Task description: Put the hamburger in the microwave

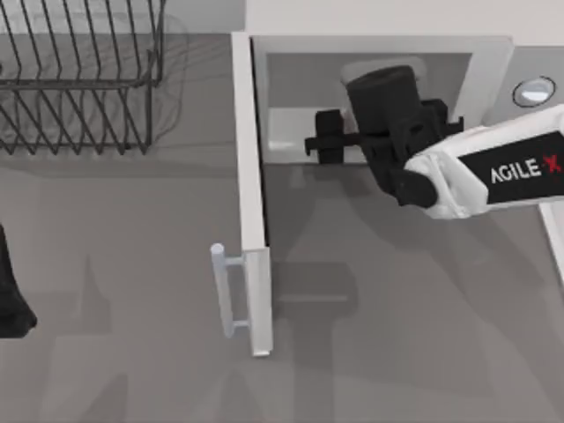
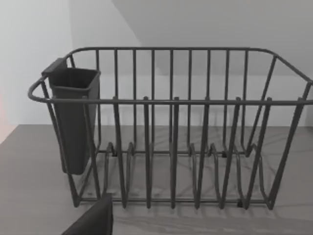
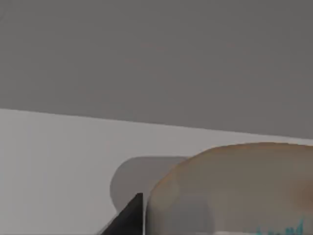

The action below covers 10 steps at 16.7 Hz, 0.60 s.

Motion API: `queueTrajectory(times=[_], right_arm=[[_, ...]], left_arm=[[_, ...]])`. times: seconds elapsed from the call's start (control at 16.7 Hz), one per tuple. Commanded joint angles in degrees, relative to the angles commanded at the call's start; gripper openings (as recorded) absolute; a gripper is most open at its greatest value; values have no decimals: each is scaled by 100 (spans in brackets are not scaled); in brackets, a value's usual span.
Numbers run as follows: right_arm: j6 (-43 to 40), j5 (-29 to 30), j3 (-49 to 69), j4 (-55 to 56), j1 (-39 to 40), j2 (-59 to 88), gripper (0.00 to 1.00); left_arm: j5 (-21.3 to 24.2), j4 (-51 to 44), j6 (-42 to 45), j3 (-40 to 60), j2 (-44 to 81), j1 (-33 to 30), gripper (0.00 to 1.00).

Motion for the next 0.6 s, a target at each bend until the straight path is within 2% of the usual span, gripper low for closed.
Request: queueTrajectory(times=[0.3, 0.6], right_arm=[[95, 452, 362, 1323, 67, 698, 0], [110, 490, 395, 1430, 72, 760, 0]], left_arm=[[0, 0, 0, 0, 0, 0, 100], [0, 0, 0, 0, 0, 0, 100]])
